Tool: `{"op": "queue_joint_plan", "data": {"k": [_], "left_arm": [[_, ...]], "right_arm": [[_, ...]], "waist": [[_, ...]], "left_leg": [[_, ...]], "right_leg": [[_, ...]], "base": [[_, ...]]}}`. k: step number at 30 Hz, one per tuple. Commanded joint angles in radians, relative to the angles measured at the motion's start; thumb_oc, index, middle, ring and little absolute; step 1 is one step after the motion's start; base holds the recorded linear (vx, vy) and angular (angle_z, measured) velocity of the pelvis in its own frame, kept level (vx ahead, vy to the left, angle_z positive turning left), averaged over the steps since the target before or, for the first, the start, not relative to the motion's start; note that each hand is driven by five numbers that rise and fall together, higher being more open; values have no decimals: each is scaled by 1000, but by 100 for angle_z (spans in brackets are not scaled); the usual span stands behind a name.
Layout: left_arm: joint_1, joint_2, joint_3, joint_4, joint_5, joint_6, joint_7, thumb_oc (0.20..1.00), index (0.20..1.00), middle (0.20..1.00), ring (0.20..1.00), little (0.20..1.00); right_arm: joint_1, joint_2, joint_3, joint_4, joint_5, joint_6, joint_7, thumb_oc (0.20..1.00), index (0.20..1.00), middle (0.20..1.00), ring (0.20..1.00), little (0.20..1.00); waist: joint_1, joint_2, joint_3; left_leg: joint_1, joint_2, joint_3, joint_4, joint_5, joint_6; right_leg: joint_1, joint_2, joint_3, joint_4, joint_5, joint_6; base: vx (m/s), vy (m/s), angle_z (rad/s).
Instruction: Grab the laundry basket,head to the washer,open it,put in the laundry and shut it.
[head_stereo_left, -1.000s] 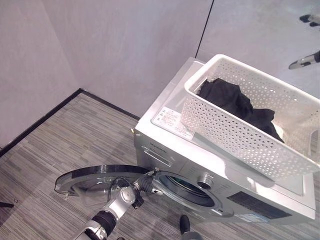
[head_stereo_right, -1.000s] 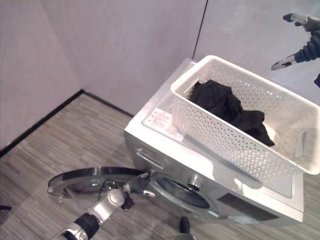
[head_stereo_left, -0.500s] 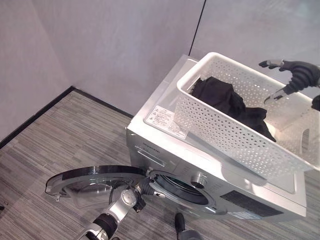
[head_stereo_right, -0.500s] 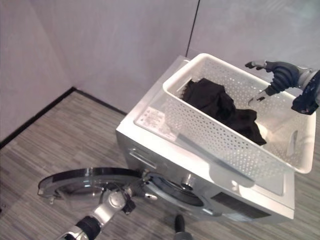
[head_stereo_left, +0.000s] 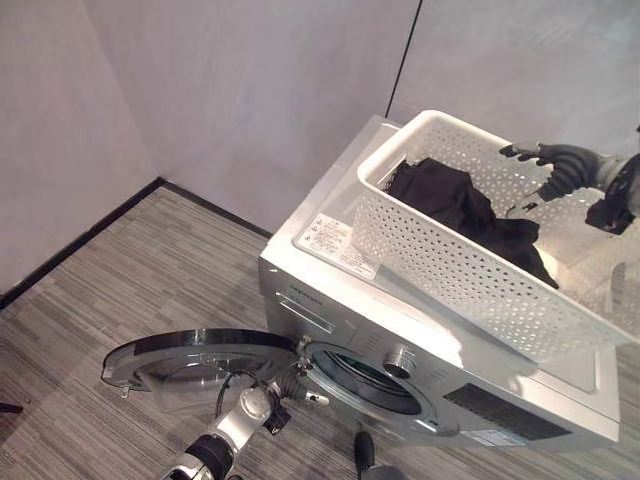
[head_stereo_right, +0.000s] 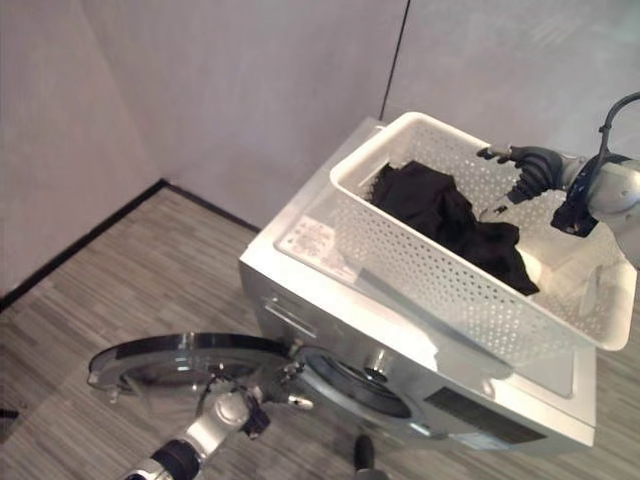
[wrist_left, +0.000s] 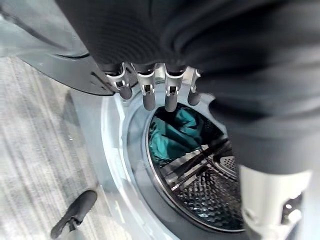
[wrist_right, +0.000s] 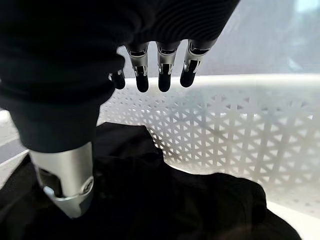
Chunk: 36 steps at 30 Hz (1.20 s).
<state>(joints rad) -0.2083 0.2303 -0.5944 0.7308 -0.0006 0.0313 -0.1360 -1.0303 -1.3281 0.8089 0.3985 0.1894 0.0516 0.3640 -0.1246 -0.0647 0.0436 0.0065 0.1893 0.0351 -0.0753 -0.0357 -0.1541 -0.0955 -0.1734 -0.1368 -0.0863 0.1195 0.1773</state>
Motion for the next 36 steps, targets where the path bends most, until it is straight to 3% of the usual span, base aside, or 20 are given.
{"op": "queue_joint_plan", "data": {"k": [1, 11, 22, 23, 24, 30, 36], "left_arm": [[-44, 12, -50, 13, -30, -21, -5, 1000, 1000, 1000, 1000, 1000], [-86, 8, -76, -49, -54, -24, 17, 1000, 1000, 1000, 1000, 1000], [-119, 19, -86, -65, -64, -25, 37, 1000, 1000, 1000, 1000, 1000], [-125, 23, -87, -75, -62, -22, 39, 1000, 1000, 1000, 1000, 1000], [-133, 22, -91, -72, -63, -21, 42, 1000, 1000, 1000, 1000, 1000], [-170, 5, -84, -59, -70, -13, 61, 1000, 1000, 1000, 1000, 1000], [-169, -15, -76, -25, -62, -23, 72, 1000, 1000, 1000, 1000, 1000]], "right_arm": [[-75, 15, 0, 60, -40, 1, -21, 1000, 1000, 1000, 1000, 1000], [47, 137, -27, 169, -130, 18, -9, 1000, 1000, 1000, 1000, 1000], [20, 230, 85, 346, -267, 35, 47, 1000, 1000, 1000, 1000, 1000], [17, 238, 80, 367, -269, 41, 43, 498, 498, 498, 498, 498], [16, 245, 70, 394, -266, 44, 35, 200, 200, 200, 200, 200], [-1, 262, -13, 421, -207, 43, -28, 200, 200, 200, 200, 200], [-23, 212, -137, 343, -57, 5, -115, 200, 200, 200, 200, 200]], "waist": [[35, -29, 15], [50, -18, 65], [67, -1, 116], [68, 1, 117], [69, 2, 118], [57, 12, 116], [44, 14, 106]], "left_leg": [[42, 33, 36, 30, 50, 14], [-9, 40, 12, 32, 88, 11], [-71, 40, -5, 26, 127, 8], [-75, 40, -6, 22, 133, 7], [-79, 39, -7, 17, 138, 6], [-88, 34, -9, -1, 135, 7], [-65, 25, 0, -3, 104, 12]], "right_leg": [[-99, 11, 6, 131, -54, -14], [-133, 13, -11, 143, -56, -17], [-200, 15, -7, 152, -56, -23], [-203, 15, -8, 149, -55, -22], [-205, 16, -10, 146, -52, -22], [-208, 15, -6, 131, -41, -19], [-198, 5, -1, 140, -41, -13]], "base": [[0, 0, 0], [6, -12, 10], [0, 0, 0], [0, 0, 0], [0, 0, 0], [-6, 2, 3], [-7, 11, 0]]}}
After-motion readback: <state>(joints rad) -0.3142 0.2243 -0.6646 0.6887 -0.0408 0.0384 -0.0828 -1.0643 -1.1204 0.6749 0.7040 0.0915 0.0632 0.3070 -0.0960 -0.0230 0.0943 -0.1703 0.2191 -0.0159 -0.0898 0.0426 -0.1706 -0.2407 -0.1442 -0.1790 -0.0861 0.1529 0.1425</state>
